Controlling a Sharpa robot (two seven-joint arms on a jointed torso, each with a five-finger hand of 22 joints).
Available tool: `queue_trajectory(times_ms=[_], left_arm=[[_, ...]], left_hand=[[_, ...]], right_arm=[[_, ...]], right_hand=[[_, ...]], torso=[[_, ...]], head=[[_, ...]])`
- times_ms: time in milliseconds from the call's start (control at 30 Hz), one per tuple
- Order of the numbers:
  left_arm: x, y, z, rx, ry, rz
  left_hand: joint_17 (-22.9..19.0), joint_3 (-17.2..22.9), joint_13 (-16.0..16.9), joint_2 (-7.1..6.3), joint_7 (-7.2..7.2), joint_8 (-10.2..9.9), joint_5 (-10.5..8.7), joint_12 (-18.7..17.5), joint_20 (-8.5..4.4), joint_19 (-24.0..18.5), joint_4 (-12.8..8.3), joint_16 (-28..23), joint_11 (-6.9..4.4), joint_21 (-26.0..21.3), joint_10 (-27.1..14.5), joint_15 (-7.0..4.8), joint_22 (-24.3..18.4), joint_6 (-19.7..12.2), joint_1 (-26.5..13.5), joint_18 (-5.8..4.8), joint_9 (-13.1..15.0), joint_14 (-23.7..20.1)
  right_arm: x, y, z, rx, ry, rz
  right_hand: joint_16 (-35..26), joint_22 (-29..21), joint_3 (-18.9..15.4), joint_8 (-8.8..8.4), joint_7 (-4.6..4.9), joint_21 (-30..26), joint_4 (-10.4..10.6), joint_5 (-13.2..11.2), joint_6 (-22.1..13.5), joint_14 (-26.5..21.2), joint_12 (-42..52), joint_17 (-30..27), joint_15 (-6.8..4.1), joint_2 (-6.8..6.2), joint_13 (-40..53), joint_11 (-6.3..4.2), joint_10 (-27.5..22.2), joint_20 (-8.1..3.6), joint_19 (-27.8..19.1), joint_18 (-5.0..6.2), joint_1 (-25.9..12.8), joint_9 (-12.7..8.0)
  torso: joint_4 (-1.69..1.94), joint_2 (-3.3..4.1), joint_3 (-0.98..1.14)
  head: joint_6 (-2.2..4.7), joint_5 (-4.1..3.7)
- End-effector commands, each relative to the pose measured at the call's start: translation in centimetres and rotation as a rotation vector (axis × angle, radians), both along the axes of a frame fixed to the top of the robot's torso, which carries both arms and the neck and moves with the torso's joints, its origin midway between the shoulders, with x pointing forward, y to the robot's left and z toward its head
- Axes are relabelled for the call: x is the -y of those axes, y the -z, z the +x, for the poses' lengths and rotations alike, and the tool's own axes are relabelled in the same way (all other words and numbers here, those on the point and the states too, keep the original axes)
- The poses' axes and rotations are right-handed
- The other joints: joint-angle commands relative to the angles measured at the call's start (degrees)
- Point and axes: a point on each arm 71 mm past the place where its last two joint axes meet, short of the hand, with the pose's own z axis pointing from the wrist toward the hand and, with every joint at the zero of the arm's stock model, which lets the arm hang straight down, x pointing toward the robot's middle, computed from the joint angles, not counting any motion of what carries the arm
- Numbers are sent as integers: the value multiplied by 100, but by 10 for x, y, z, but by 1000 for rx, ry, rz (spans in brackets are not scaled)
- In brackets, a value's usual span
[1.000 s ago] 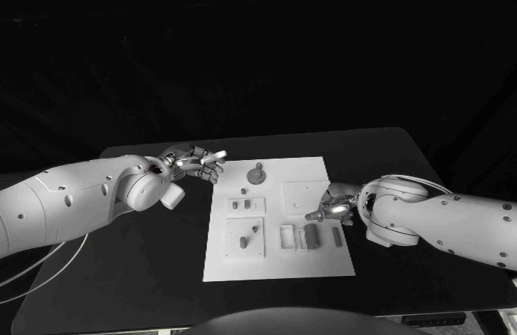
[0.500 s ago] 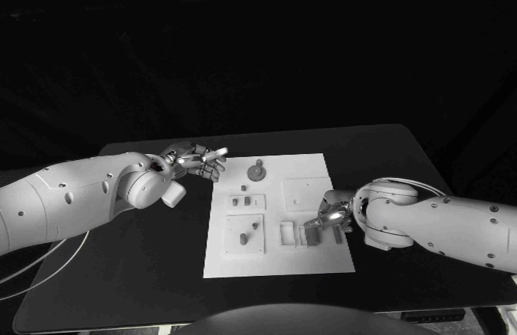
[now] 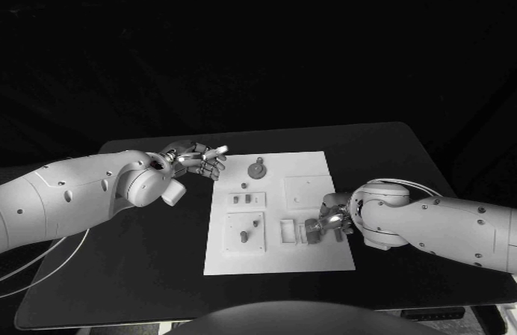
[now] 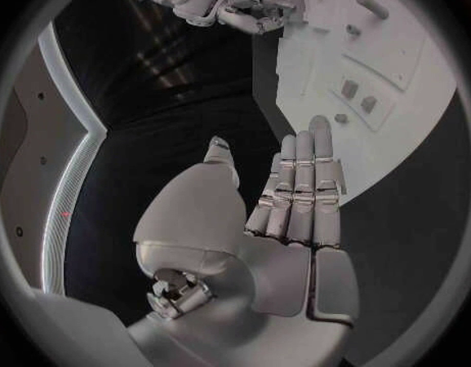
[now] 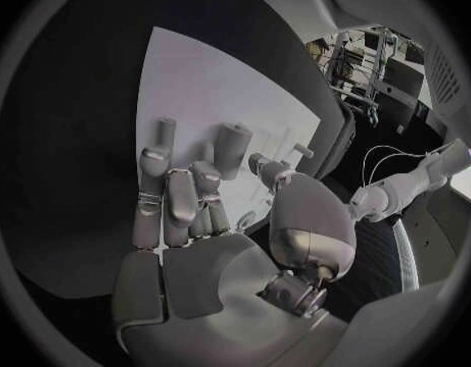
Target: Assemble the parts on the task board
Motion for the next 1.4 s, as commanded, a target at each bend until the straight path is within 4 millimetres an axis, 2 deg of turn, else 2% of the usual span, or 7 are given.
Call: queue_trajectory(times_ms=[33,433,733,900,1133,1200,1400], left_arm=[[2,-1,0,3,14,-7],[2,-1,-1,-2,20,-9],[3,-1,-1,-1,23,-11],[3,-1,-2,-2,22,-11],[3,-1,-2,-3,22,-11],[3,-1,-2,-3,22,-11],[2,-1,-2,-4,21,-10]], left_hand=[[8,31,-6,1,131,-12,21,-15,-8,-3,-3,-30,12,-36,-48,24,-8,-27,-64,62,-9,13],[12,47,-8,-1,133,-13,20,-15,-7,-8,-3,-36,13,-40,-52,25,-7,-31,-94,62,-12,10],[14,55,-8,-3,133,-14,20,-14,-6,-10,-3,-38,13,-41,-54,25,-7,-32,-111,63,-14,9],[15,57,-9,-3,133,-14,20,-14,-6,-11,-3,-39,13,-42,-55,25,-7,-33,-115,63,-14,9],[16,62,-10,-8,134,-15,20,-14,-6,-14,-5,-42,14,-44,-58,26,-7,-36,-122,63,-16,6],[16,63,-10,-9,134,-16,20,-14,-5,-15,-4,-43,15,-45,-59,26,-7,-36,-124,63,-16,5],[17,68,-11,-14,135,-18,20,-15,-5,-17,-4,-46,16,-46,-62,27,-7,-41,-133,63,-18,3]], right_arm=[[-1,3,-1,-11,-25,-31],[-4,7,1,-17,-30,-37],[-10,9,1,-20,-40,-32],[-12,11,1,-30,-49,-35],[-14,14,2,-39,-54,-43],[-14,15,2,-41,-54,-44],[-17,16,1,-49,-61,-45]], right_hand=[[21,62,-40,0,47,22,2,2,91,5,32,-9,-5,53,-10,-1,23,-12,-29,158,2,7],[44,69,-86,-13,46,28,-29,2,97,-3,46,-28,-5,123,-22,-1,15,-11,-44,158,4,9],[82,78,-164,-32,45,38,-152,3,111,-18,70,-68,-4,208,-41,-2,5,-11,-63,158,44,14],[116,80,-247,-53,47,44,-373,5,124,-39,92,-123,-2,319,-66,-3,-3,-7,-82,158,114,17],[173,71,-348,-109,51,38,-935,9,154,-87,124,-248,7,543,-123,6,-19,19,-107,158,143,8],[180,68,-347,-118,52,34,-988,8,159,-98,126,-274,8,569,-134,6,-21,25,-110,158,110,6],[189,69,-321,-127,53,34,-1122,14,162,-109,131,-298,7,631,-144,5,-22,23,-114,158,164,5]], torso=[[-3,6,1],[-9,10,5],[-12,12,6],[-5,14,7],[-9,15,4],[-7,18,6],[-9,20,5]], head=[[-8,25],[-29,58],[-57,91],[-77,119],[-79,135],[-76,163],[-85,164]])
